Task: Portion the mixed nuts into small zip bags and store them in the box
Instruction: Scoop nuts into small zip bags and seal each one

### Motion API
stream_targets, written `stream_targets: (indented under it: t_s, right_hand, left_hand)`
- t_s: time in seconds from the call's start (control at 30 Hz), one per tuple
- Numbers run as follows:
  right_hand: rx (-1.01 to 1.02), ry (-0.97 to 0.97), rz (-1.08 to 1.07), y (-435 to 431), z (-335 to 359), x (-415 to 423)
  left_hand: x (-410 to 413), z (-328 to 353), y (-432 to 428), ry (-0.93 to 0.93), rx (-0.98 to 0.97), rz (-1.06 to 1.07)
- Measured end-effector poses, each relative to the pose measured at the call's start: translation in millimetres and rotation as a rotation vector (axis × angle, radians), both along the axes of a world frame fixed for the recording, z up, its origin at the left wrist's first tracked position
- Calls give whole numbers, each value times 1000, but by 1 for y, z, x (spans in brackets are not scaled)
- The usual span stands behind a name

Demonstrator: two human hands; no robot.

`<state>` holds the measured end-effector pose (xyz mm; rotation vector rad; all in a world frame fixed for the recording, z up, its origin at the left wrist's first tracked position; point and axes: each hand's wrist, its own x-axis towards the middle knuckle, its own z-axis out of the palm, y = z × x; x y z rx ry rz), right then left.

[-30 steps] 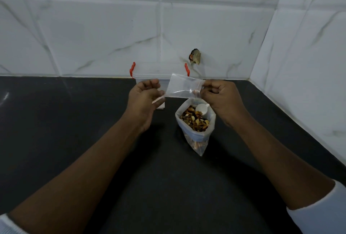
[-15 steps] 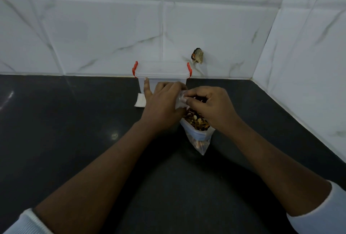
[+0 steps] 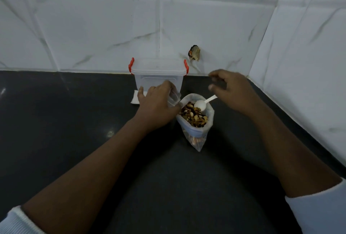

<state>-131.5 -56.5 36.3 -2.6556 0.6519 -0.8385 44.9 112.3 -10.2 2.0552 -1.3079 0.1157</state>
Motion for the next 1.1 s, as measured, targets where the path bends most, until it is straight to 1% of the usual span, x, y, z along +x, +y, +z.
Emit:
stream_targets:
  t_s: [0.03,0.07,0.1,0.17,0.23,0.3,0.4,0.47,0.53,0.6,0.7,0.77,0.83,0.9,0.97,1.1]
  right_hand:
    - [34,156,-36,-10,-3,-5]
    - [88,267,-47,-18,-7,-8]
    - [168,309,-37,-22,-10,-11]
    - [373,229,9,-24,-12,-13]
    - [488,145,57,-21,-10,-13]
    - [482,164,105,-17,-6,-14]
    - [416,219,123,-11,-1,-13]
    - [408,191,121,-7,1,-11]
    - [447,131,111,-4,-1,-8]
    - [561,50,80,-3,-7,-3]
    - [804,-82,-22,-8,-17,1]
    - [939,-110,-78,-13,-21,1]
    - [1015,-133,-100,-18,-23,0]
    - [1041,-177,-95,-21,-22,-2]
    - [1049,-222,-50,-19,-19,-3]
    - [1139,-306,164,-6,-10,0]
  left_hand:
    - [-1,0,-1,52,5,-8]
    - [-2,-1,-2,105,5,-20]
    - [-2,-2,-2,150,2,-35]
    - [-1,-4,-4,220,-23,-74]
    - [-1,-7,-3,282,-62,-114]
    - [-1,-10,-2,326,-75,-144]
    - [-3,-13,-2,333,-59,-170]
    - [-3,-12,-2,339,-63,-167]
    - [-3,-12,-2,353,-89,-167]
    - [-4,-11,-1,380,-117,-171]
    - [-3,-11,-1,415,-149,-177]
    - [-3,-10,0,414,-155,-181]
    - [-3,-10,1,415,-155,-177]
    - [-4,-9,1,420,-147,-167]
    - [-4,-9,1,405,-129,-165]
    - [-4,-12,0,344,-102,-173]
